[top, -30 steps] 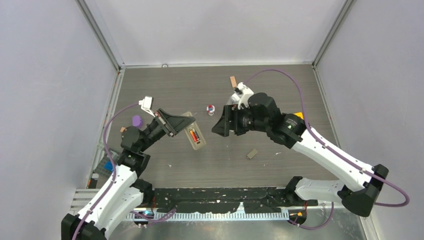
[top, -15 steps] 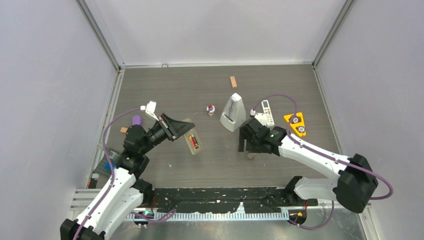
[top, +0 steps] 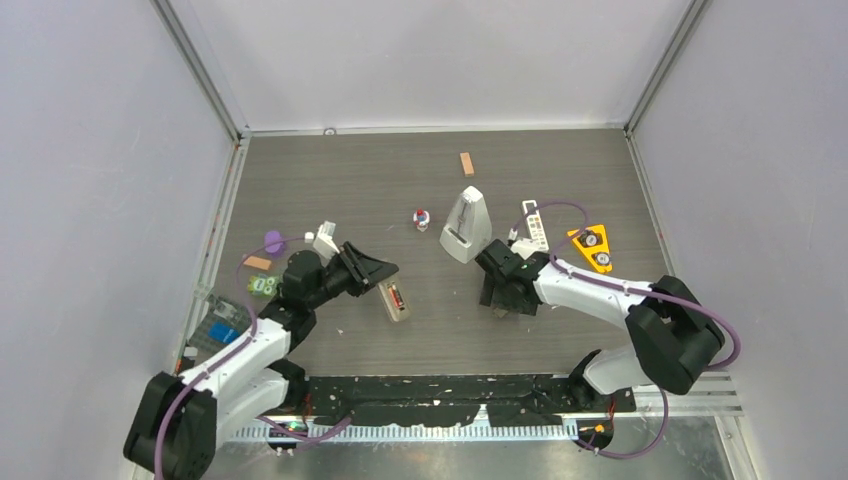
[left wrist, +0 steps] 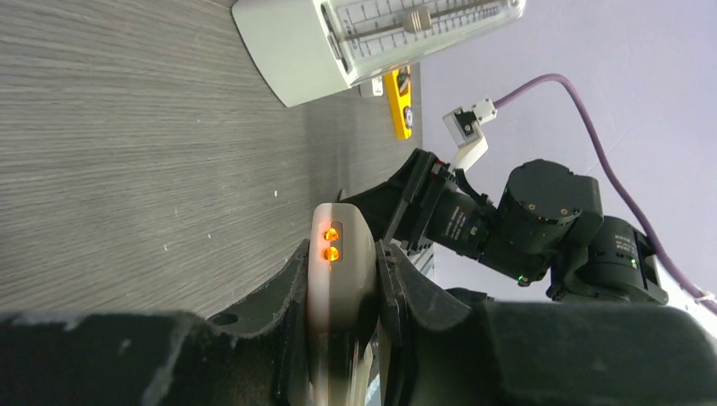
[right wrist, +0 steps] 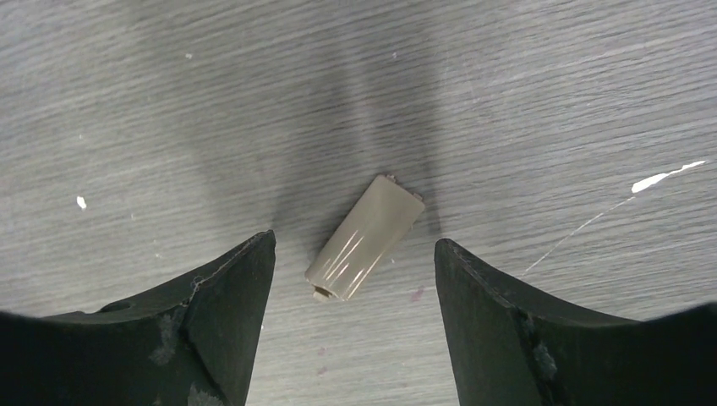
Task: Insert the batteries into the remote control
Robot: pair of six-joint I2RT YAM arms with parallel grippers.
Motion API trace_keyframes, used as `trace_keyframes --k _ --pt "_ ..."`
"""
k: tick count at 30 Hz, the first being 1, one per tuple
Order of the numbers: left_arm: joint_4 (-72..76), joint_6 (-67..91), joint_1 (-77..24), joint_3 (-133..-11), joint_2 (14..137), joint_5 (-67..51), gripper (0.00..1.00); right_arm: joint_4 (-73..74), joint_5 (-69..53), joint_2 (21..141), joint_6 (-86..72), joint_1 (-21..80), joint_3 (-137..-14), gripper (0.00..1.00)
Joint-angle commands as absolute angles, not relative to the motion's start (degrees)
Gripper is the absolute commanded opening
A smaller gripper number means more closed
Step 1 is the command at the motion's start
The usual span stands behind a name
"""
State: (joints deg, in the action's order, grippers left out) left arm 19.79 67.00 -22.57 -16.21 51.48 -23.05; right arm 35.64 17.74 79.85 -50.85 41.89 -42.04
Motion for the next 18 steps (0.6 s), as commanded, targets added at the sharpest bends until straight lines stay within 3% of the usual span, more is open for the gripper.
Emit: trace_keyframes --k 1,9,13,18 --pt "33.9 64.7 -25.3 -16.6 56.1 -21.2 0.0 33.7 20.7 81.7 -56.8 41.4 -41.6 0.72" --pt "50.3 68.5 -31.0 -11.2 64.0 -2.9 0.0 32.3 19.6 84.6 -59.8 41.5 -40.4 0.57" --pt "51.6 69.0 -35.9 -11.6 67.5 6.8 0.0 30.6 19.6 84.9 -57.2 41.4 -40.5 0.4" --pt "55.8 69.9 -40.5 -12.0 74.9 13.9 0.0 29.5 20.2 83.6 -51.5 41.6 -41.7 0.27"
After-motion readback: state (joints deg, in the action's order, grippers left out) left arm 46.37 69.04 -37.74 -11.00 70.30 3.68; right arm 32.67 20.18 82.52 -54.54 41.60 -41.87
